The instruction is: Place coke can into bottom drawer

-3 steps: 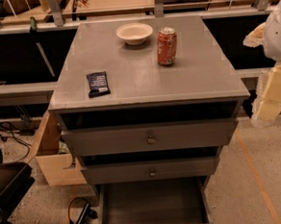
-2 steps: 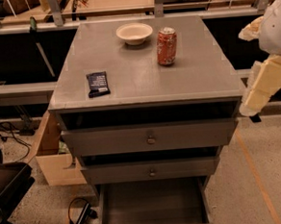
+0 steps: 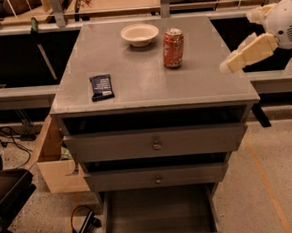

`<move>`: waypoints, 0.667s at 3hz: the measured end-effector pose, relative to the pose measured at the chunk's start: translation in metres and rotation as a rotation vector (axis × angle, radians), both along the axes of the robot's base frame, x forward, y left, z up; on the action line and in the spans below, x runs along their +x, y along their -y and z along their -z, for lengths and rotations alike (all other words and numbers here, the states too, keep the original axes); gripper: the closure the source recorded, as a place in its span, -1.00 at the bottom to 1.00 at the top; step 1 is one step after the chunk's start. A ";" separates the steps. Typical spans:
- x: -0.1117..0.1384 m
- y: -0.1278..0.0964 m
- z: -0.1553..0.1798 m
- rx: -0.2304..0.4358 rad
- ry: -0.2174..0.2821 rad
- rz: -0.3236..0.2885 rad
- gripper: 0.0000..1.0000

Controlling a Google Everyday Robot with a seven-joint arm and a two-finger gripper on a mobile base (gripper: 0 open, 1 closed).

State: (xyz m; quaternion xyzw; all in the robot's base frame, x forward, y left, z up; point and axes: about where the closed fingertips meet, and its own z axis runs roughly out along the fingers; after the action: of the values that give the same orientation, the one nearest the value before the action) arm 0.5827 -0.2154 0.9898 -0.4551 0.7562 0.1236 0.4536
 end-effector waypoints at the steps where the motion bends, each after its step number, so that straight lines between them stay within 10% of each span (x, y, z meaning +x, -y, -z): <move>1: 0.028 -0.009 0.004 0.205 0.062 0.022 -1.00; 2: 0.041 -0.016 0.015 0.302 0.064 0.046 -1.00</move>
Offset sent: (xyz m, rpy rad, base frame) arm 0.0541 0.0153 -0.0283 0.4096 -0.0622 -0.0911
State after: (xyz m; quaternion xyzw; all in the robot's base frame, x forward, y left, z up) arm 0.6234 -0.1996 0.9749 -0.3680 0.7243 0.2109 0.5435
